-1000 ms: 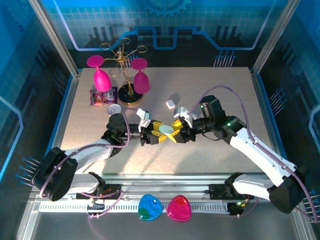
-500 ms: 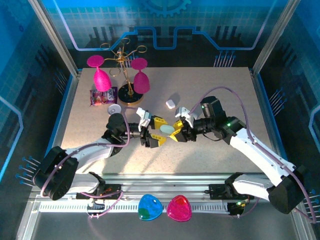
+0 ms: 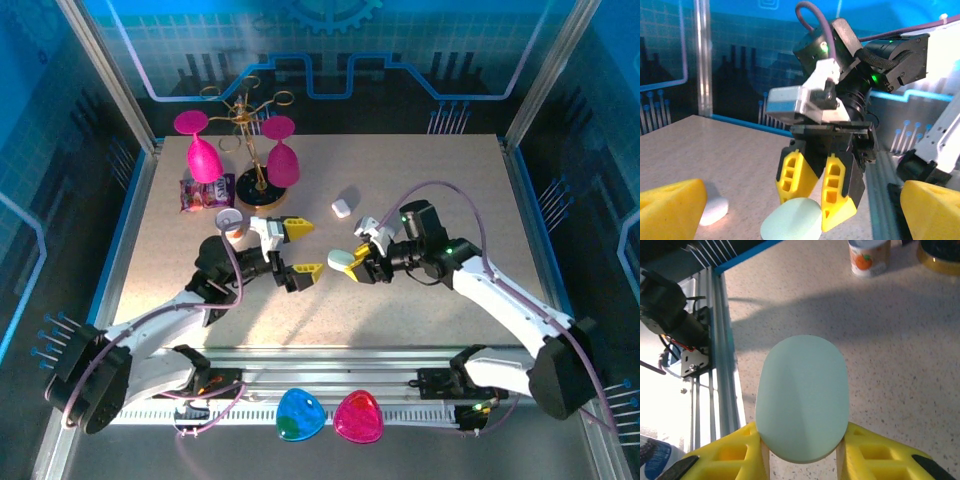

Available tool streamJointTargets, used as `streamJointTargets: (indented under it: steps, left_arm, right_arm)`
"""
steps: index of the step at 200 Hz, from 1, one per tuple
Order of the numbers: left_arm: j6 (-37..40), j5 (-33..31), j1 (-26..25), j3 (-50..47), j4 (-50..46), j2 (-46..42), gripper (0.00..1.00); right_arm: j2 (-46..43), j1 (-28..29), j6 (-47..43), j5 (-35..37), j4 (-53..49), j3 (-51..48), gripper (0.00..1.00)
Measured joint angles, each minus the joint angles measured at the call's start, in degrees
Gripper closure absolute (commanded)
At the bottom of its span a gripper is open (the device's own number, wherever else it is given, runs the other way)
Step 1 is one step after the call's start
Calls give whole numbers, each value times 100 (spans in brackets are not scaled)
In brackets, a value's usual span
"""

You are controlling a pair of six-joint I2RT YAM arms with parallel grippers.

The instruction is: Insert the wireless bluetooth earbuds into the charging case

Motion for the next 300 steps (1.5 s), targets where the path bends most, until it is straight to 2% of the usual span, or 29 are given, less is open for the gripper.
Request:
streamJointTargets:
  steps: [81, 123, 163, 177, 206, 235, 269, 300]
  left_arm:
    - [535, -601, 0, -306, -1425, -769, 1]
    - [608, -804, 0, -446, -1764, -903, 1]
    - [610, -1003, 0, -452, -1867, -905, 1]
    - [610, -1060, 0, -459, -1867, -905, 1]
    - [605, -1268, 0, -476, -1869, -903, 1]
    - [605, -1757, 2, -476, -1869, -903, 1]
    - [612, -2708, 39, -481, -2076, -970, 1]
    - [859, -3729, 133, -509, -2317, -1123, 1]
  right_arm:
    - [1572, -326, 459, 479, 1325, -304, 68]
    - [2409, -354, 678, 828, 1939, -304, 67]
    - [2839, -358, 922, 1080, 2417, -310, 64]
    - [2907, -361, 1010, 1132, 2564, -330, 60]
    - [2944, -363, 1115, 1198, 2745, -387, 45]
    - [2745, -363, 1174, 1272, 2754, -490, 34]
    - [1764, -415, 1283, 1447, 2688, -684, 22]
    - [520, -778, 1567, 1746, 2793, -1045, 6]
